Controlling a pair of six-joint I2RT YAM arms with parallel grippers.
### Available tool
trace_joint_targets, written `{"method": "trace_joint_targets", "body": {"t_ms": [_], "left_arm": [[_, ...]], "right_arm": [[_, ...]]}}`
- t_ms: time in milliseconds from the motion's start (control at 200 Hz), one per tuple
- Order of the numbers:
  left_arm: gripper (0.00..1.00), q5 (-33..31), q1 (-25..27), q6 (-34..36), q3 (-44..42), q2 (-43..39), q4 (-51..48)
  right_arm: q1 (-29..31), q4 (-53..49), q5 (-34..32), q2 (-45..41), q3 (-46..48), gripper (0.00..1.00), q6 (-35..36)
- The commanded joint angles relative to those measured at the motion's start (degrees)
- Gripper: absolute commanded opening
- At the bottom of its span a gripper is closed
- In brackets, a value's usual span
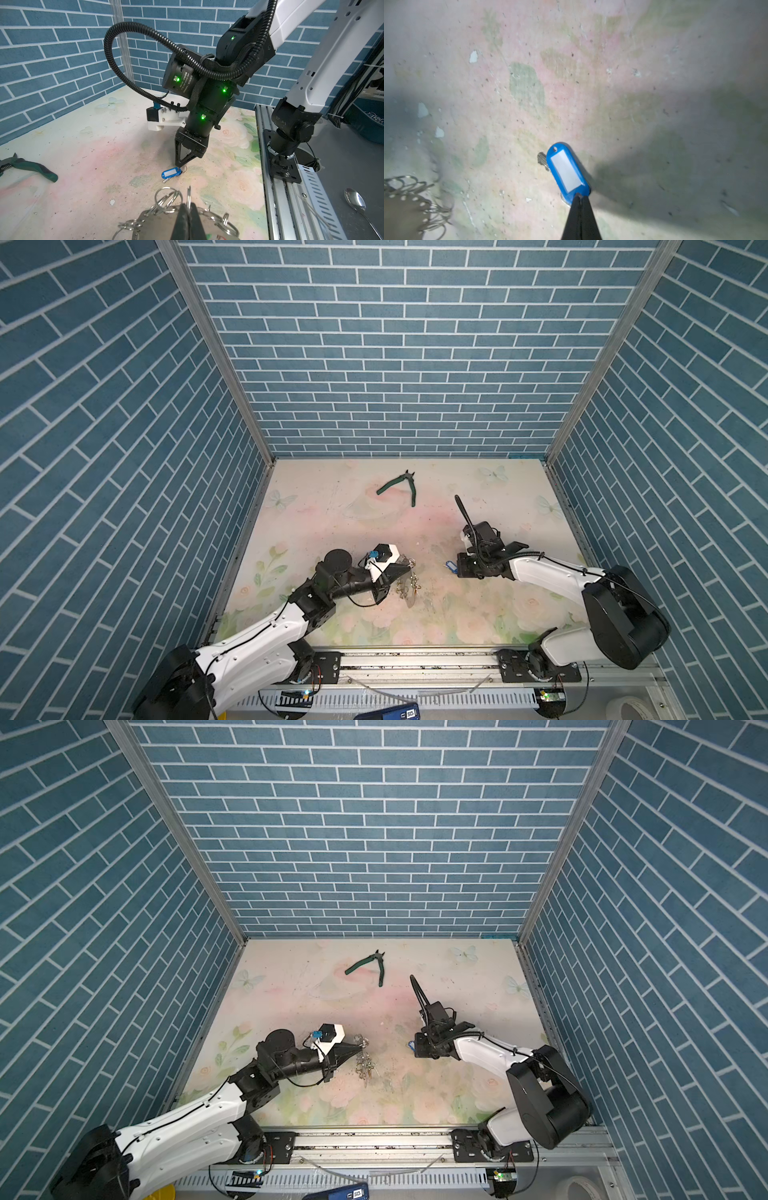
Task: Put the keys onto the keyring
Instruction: 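Lift the blue-tagged key with the right gripper and swing it toward the left gripper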
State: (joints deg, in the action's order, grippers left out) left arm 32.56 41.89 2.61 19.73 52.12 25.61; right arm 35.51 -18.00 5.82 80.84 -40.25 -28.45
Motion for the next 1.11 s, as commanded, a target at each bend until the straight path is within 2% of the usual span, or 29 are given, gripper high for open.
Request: {"method": "trace_joint_targets", "body": {"t_ms": [0, 100, 210, 480, 825, 1100], "left_arm": [[0.0, -0.1, 0.2, 0.5, -0.4, 0.0, 1.6], [0.0, -0.1, 0.2, 0.6, -0.3, 0.2, 1.6], [0.0, -0.1, 0.2, 0.6, -0.4, 0.3, 1.6], [0.0, 0.1, 0.2, 0.3, -0.2, 0.9, 2.0], [0.0, 2.1, 0.2, 0.2, 0.7, 2.6, 3.0], [0.0, 5.5, 0.1, 2.1, 2.6, 5.6, 2.8]], "right_arm": [[3.4, -7.1, -6.5, -3.8, -4.6, 0.0, 8.4], [5.5, -9.0, -9.2, -6.1, -5.9, 0.0, 12.0], [6.2, -6.5, -10.0, -10.2, -5.0, 0.0, 14.1], [7.2, 5.6, -5.7, -21.7, 1.0, 0.0, 18.9], [7.3, 24.4, 8.0, -32.9, 11.9, 0.0, 20.3], [7.5, 28.4, 17.4, -33.5, 12.9, 0.0, 20.9]]}}
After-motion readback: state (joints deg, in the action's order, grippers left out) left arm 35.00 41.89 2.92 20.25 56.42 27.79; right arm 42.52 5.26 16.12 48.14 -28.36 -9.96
